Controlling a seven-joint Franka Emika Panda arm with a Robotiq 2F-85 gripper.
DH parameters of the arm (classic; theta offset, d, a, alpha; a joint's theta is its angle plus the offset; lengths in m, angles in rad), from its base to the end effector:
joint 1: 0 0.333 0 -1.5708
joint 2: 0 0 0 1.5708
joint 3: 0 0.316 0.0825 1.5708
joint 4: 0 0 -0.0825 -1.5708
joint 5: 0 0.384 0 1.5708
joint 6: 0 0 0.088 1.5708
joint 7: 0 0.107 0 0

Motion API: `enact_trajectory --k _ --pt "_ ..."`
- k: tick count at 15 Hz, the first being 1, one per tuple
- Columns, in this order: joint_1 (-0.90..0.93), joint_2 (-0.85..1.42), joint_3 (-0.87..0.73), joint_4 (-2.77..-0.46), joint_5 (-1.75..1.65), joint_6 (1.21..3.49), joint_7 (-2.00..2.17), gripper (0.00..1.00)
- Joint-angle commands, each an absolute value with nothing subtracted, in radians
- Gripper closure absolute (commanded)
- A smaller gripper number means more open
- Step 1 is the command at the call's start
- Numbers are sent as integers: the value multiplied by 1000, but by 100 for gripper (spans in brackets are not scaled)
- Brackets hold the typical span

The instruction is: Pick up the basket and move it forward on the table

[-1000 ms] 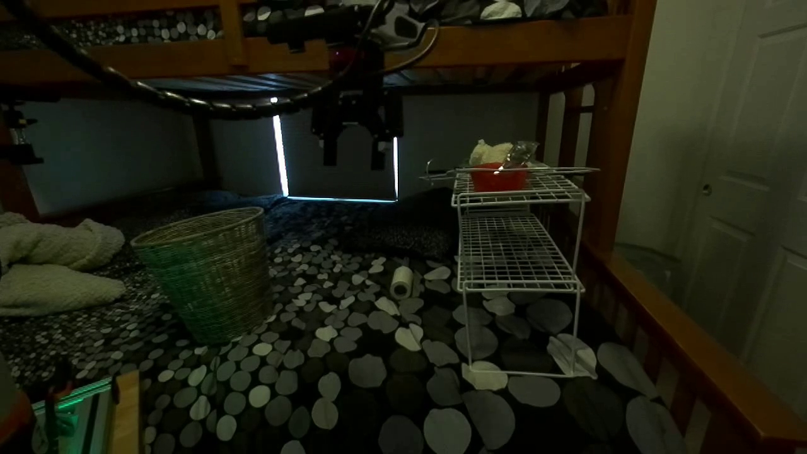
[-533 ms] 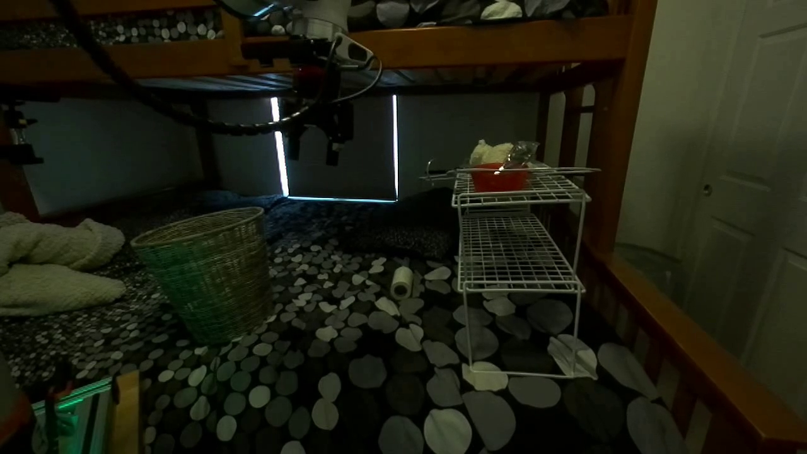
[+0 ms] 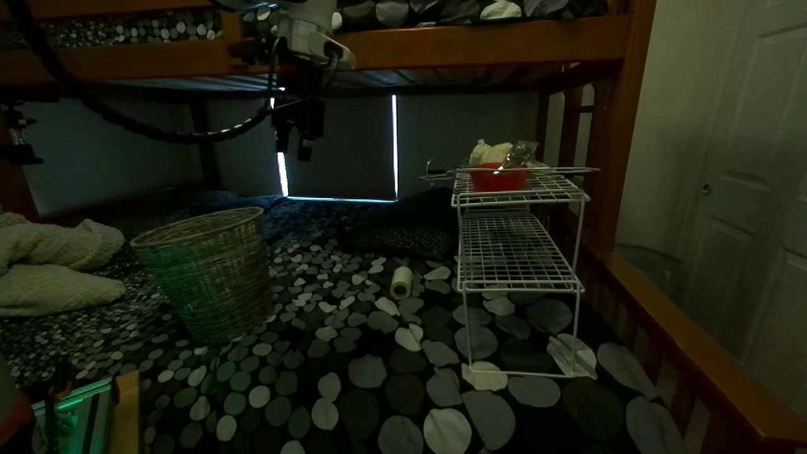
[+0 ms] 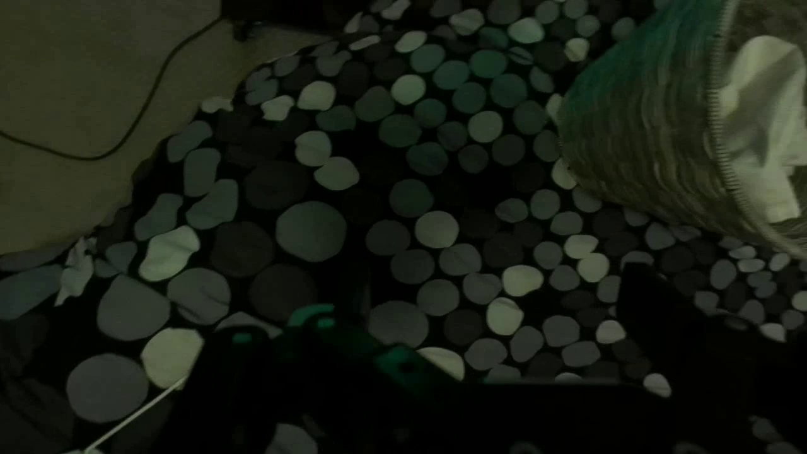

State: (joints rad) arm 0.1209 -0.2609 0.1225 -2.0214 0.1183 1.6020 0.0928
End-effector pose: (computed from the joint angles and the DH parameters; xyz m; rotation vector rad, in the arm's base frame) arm 0.4437 0.1279 0.5480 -3.0651 -0.2007 0.2648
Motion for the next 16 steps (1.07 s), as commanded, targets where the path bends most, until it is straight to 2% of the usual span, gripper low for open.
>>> enact_trajectory --k 1,6,12,16 --pt "168 -294 194 -2050 202 1550 212 0" --pt "239 -299 292 -2058 113 1493 143 0" --pt "261 -268 313 -2035 147 1501 170 0" --pt "287 -319 349 -2124 84 1755 140 0"
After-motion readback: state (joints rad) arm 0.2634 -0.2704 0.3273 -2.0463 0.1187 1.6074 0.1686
